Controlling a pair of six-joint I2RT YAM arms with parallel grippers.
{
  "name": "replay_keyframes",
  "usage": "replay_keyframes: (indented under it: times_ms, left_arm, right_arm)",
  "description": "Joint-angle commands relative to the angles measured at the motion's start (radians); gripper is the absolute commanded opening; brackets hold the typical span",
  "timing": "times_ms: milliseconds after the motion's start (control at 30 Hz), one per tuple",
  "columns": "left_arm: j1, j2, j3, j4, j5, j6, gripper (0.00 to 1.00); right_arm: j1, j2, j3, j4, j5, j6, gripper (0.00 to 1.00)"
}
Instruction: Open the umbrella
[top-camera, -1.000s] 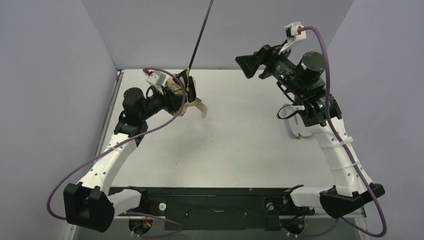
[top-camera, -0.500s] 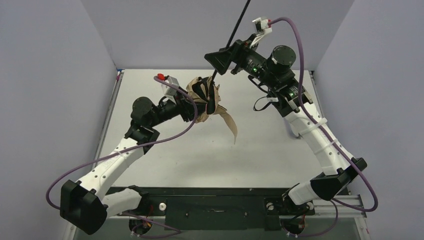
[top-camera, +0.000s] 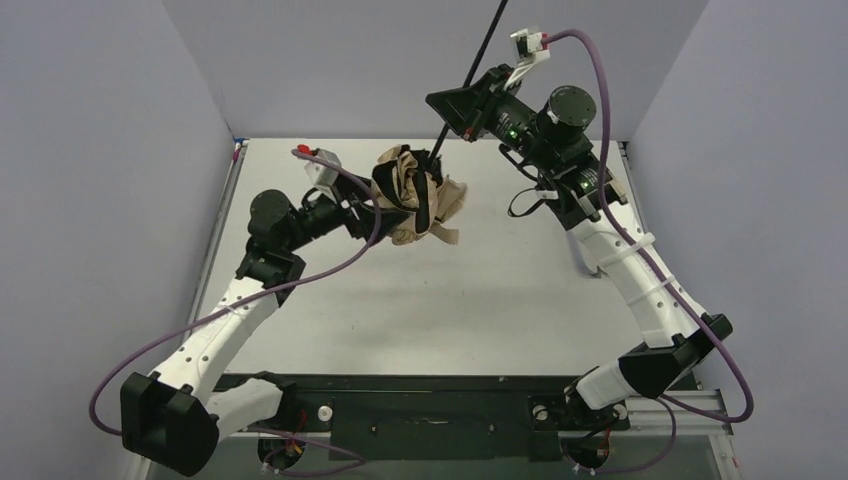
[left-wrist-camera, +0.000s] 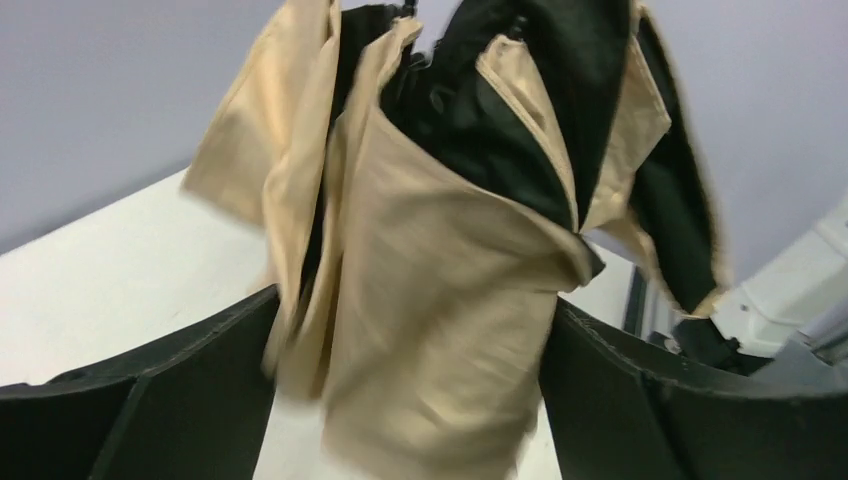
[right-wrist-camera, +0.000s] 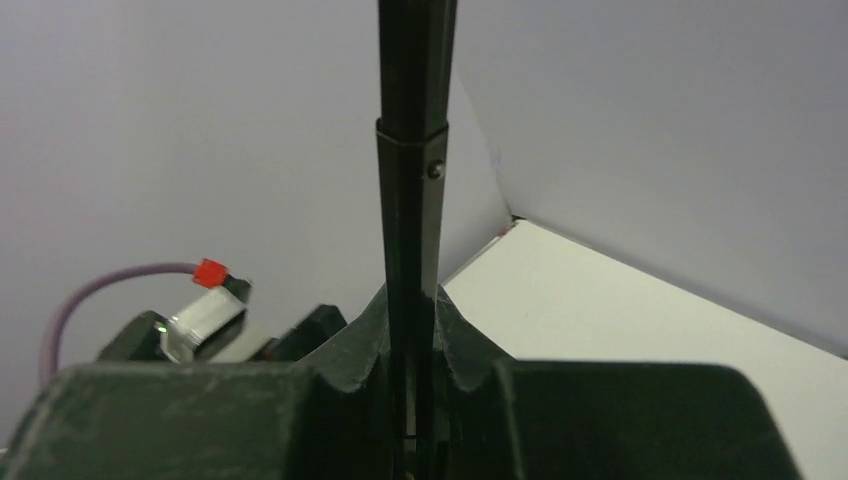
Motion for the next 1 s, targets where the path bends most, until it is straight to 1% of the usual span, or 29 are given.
replay_keyframes:
  times_ms: [0, 33, 67, 100, 133, 167, 200, 233, 300, 400, 467, 600, 667, 767, 867, 967]
  left_arm:
    - [0.196, -0.043, 0.018, -0.167, 0.03, -0.027, 0.99]
    - [0.222, -0.048, 0.031, -0.238, 0.04, -0.001, 0.99]
    - [0.273, -0.049, 0.037, -0.276, 0.063, 0.019, 0.97]
    - [0.293, -0.048, 0.054, -0.36, 0.069, 0.058, 0.97]
    - [0.33, -0.046, 0.062, -0.399, 0.068, 0.076, 0.97]
    - [0.346, -0.039, 0.082, -0.491, 0.06, 0.107, 0.97]
    - [0.372, -0.034, 0.092, -0.53, 0.056, 0.13, 0.97]
    - [0.384, -0.024, 0.11, -0.598, 0.046, 0.142, 0.97]
    - [0.409, -0.013, 0.126, -0.674, 0.013, 0.158, 0.97]
    - [0.461, -0.021, 0.118, -0.675, 0.035, 0.167, 0.97]
    - [0.479, -0.06, 0.082, -0.635, 0.068, 0.175, 0.97]
    - [0.481, -0.119, 0.03, -0.534, 0.138, 0.199, 0.97]
    - [0.482, -0.137, 0.016, -0.512, 0.163, 0.207, 0.97]
    - [0.48, -0.152, 0.011, -0.504, 0.189, 0.221, 0.97]
    - [0.478, -0.164, 0.016, -0.503, 0.176, 0.23, 0.97]
    - [0.478, -0.163, 0.033, -0.517, 0.147, 0.232, 0.97]
  right_arm:
    - [-0.056, -0.019, -0.058, 0.009, 0.078, -0.153, 0.0]
    - [-0.058, -0.028, -0.073, 0.004, 0.11, -0.226, 0.0]
    - [-0.064, -0.03, -0.108, 0.004, 0.128, -0.259, 0.0]
    - [-0.068, -0.034, -0.125, 0.012, 0.162, -0.325, 0.0]
    - [-0.07, -0.036, -0.159, 0.024, 0.175, -0.353, 0.0]
    - [-0.072, -0.037, -0.176, 0.037, 0.196, -0.402, 0.0]
    - [-0.071, -0.038, -0.209, 0.049, 0.207, -0.43, 0.0]
    - [-0.065, -0.041, -0.227, 0.068, 0.229, -0.49, 0.0]
    - [-0.051, -0.047, -0.275, 0.124, 0.275, -0.587, 0.0]
    - [-0.013, -0.065, -0.339, 0.183, 0.327, -0.702, 0.0]
    - [0.022, -0.087, -0.364, 0.215, 0.321, -0.76, 0.0]
    - [0.073, -0.148, -0.422, 0.256, 0.308, -0.781, 0.0]
    - [0.083, -0.167, -0.45, 0.277, 0.316, -0.775, 0.0]
    - [0.04, -0.173, -0.464, 0.278, 0.357, -0.766, 0.0]
    - [-0.073, -0.133, -0.456, 0.328, 0.4, -0.713, 0.0]
    - [-0.112, -0.078, -0.388, 0.36, 0.42, -0.683, 0.0]
